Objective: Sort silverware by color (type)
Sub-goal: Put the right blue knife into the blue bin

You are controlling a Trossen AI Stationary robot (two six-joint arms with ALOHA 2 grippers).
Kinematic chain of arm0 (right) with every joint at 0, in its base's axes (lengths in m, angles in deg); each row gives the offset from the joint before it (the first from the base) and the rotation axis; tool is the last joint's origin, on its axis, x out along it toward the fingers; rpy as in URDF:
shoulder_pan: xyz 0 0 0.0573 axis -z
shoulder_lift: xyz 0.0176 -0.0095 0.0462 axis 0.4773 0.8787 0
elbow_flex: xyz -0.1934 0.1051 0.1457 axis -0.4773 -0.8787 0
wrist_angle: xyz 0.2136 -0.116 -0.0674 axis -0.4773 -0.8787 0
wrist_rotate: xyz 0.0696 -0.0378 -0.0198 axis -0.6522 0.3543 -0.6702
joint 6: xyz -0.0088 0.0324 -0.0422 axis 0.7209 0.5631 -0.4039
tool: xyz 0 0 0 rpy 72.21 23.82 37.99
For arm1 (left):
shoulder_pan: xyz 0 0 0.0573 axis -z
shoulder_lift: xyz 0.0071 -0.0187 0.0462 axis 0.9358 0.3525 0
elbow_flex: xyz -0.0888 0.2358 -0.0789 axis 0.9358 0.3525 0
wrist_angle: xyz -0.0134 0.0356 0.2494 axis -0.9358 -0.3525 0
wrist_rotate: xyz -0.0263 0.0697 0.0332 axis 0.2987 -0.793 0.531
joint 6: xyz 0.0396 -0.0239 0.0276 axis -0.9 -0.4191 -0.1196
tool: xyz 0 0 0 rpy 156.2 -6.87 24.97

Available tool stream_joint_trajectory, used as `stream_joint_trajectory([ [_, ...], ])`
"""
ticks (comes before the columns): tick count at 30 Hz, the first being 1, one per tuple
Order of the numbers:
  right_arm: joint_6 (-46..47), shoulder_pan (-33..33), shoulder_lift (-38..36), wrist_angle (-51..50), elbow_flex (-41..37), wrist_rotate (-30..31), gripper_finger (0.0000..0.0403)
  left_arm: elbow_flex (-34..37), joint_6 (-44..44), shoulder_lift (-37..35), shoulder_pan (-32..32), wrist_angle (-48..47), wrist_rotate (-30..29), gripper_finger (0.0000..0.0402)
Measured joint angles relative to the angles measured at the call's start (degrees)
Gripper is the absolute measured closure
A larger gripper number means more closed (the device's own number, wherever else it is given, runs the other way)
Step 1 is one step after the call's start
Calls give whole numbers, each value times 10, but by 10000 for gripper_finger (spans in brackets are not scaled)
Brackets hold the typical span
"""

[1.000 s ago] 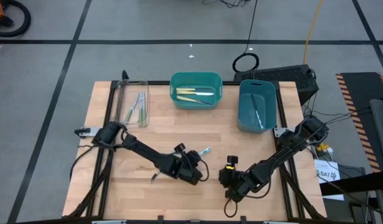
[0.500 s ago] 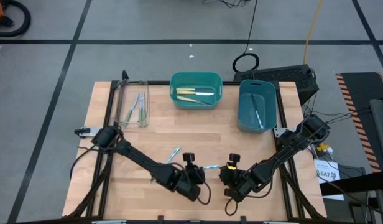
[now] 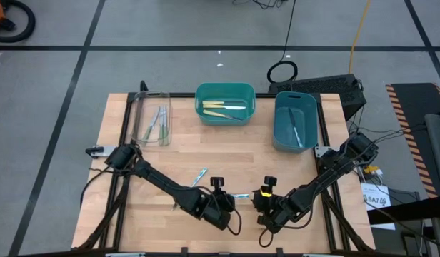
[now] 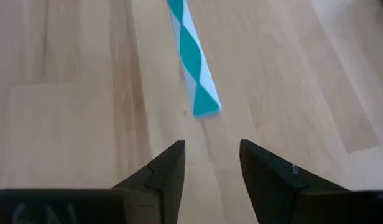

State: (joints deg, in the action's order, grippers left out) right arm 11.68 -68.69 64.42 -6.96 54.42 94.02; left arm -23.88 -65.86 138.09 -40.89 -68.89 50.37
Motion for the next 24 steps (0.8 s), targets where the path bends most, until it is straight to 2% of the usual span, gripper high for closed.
stream_joint_trajectory([
  [7,-40,0,24,51,0,21,241,0,44,1,0,6,11,375],
  [19,-122,0,38,108,0,38,237,0,47,3,0,34,46,375],
  [24,-136,1,38,117,0,39,269,0,51,3,0,36,48,375],
])
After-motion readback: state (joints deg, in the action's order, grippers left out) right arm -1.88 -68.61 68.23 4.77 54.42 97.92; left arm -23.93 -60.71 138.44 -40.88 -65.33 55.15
